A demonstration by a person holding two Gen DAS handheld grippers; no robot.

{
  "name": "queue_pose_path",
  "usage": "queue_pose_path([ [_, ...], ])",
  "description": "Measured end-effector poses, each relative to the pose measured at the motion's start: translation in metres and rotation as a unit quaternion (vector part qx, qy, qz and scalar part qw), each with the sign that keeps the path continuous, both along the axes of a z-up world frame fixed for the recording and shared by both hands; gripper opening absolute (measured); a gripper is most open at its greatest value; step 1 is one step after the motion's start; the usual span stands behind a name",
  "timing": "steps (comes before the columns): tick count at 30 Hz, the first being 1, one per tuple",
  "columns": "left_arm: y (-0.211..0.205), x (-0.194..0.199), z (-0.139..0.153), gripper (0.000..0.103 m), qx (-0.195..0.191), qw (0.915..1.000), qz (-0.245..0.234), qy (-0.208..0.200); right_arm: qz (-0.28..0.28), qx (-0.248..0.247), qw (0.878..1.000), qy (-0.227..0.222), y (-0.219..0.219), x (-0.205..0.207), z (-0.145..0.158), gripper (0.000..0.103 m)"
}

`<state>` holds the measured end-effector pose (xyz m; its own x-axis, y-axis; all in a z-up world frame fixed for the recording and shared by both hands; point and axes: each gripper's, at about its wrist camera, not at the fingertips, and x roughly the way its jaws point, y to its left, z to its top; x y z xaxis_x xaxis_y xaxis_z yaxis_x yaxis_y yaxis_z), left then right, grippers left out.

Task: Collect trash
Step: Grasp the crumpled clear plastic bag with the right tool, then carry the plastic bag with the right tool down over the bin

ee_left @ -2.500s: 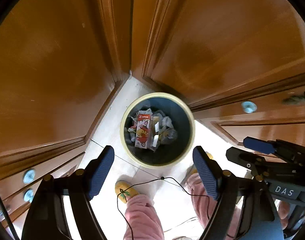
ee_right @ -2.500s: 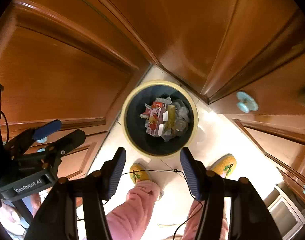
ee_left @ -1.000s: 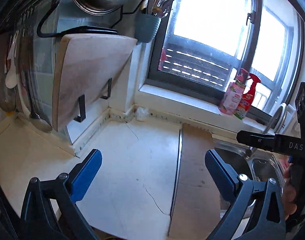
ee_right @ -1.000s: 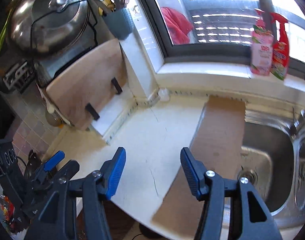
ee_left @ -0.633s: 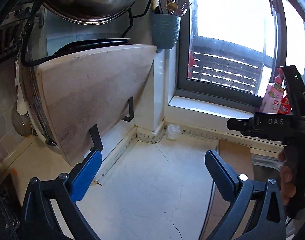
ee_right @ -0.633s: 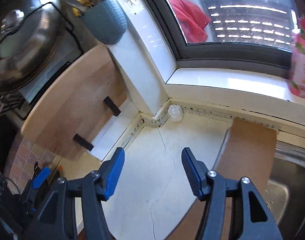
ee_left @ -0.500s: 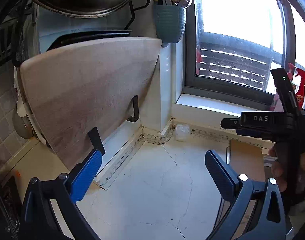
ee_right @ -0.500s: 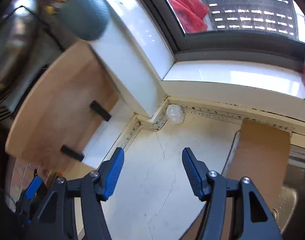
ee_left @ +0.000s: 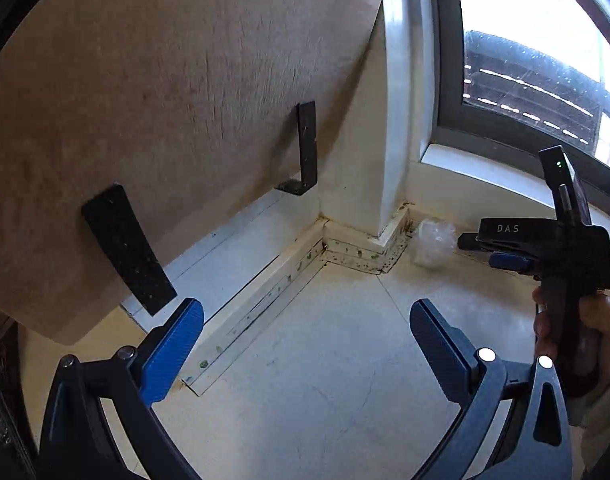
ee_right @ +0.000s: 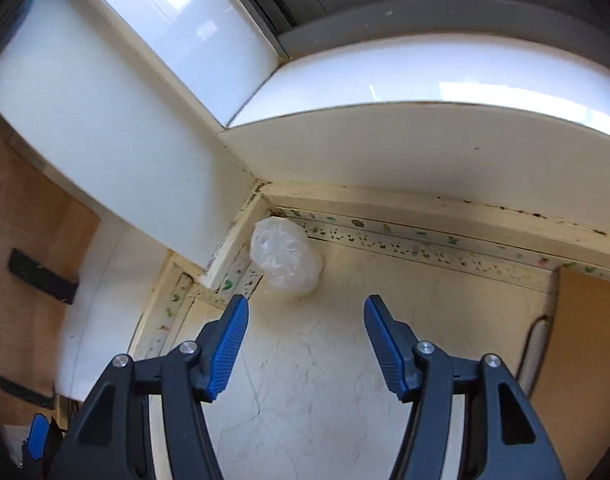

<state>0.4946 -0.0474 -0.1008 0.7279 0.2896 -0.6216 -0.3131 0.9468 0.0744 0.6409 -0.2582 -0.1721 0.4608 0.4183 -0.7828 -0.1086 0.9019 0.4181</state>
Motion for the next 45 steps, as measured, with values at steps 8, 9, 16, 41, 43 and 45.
queue_pose_path([
  [8, 0.013, 0.009, -0.031, 0.102, 0.002, 0.9995, 0.025, 0.02, 0.007, -0.02, 1.0, -0.004, 0.024, 0.029, -0.02, 0.06],
  [9, 0.013, 0.006, -0.031, 0.102, 0.003, 0.9995, 0.025, 0.021, 0.008, -0.019, 1.0, -0.001, 0.027, 0.033, -0.023, 0.06],
  [16, 0.016, -0.017, -0.029, 0.102, 0.001, 0.9994, 0.021, 0.028, 0.013, -0.034, 0.999, 0.013, 0.039, 0.038, -0.034, 0.018],
  [41, 0.012, -0.235, 0.086, 0.102, -0.076, 0.9948, -0.053, -0.042, 0.017, -0.018, 0.994, -0.103, 0.002, -0.285, 0.17, 0.004],
  [43, 0.017, -0.266, 0.096, 0.102, -0.073, 0.9941, -0.062, -0.051, 0.012, -0.021, 0.994, -0.11, 0.01, -0.317, 0.179, 0.004],
  [45, 0.022, -0.295, 0.106, 0.102, -0.07, 0.9933, -0.07, -0.059, 0.007, -0.024, 0.993, -0.117, 0.009, -0.357, 0.188, 0.004],
])
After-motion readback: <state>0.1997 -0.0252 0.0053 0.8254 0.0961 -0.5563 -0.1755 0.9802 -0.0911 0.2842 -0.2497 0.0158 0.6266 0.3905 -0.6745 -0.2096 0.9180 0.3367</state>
